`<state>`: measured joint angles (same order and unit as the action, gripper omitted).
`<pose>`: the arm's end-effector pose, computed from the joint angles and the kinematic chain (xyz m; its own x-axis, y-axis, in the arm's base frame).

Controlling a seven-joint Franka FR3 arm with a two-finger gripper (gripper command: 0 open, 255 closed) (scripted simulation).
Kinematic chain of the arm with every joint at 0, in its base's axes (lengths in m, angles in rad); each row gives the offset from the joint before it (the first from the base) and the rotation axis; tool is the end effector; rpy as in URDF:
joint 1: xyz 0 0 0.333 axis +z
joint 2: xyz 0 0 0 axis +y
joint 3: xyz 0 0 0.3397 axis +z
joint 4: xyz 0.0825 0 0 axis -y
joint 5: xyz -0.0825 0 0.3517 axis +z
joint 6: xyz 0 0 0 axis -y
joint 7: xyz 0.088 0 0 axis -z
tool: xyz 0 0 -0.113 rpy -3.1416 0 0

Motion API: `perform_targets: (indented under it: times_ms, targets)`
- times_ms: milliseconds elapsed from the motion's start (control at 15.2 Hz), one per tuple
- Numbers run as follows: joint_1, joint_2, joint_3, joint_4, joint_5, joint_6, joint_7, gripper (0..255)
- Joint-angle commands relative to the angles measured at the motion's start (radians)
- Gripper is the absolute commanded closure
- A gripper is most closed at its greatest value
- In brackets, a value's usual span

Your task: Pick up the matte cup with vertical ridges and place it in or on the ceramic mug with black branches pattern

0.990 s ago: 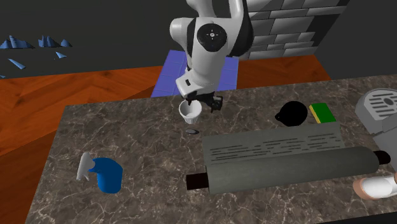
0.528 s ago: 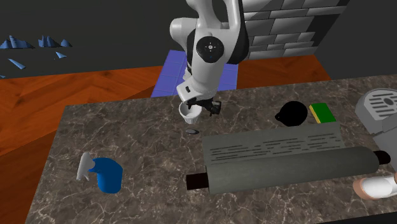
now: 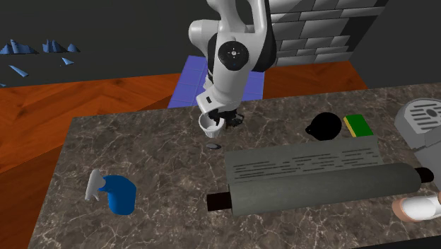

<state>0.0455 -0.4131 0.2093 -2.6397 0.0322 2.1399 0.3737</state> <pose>0.3352 0.0890 0.4048 0.9849 -0.1605 -0.0654 -0.1545 -0.9841 0.0881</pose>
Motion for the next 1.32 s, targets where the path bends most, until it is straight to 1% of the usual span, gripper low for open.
perform_targets:
  times_ms: [0,462,1254]
  targets:
    - [0.0,0.0,0.0,0.0,0.0,0.0,0.0,255]
    - [0.0,0.0,0.0,0.0,0.0,0.0,0.0,255]
    - [0.003,-0.081,-0.016,0.106,0.004,-0.186,-0.015,255]
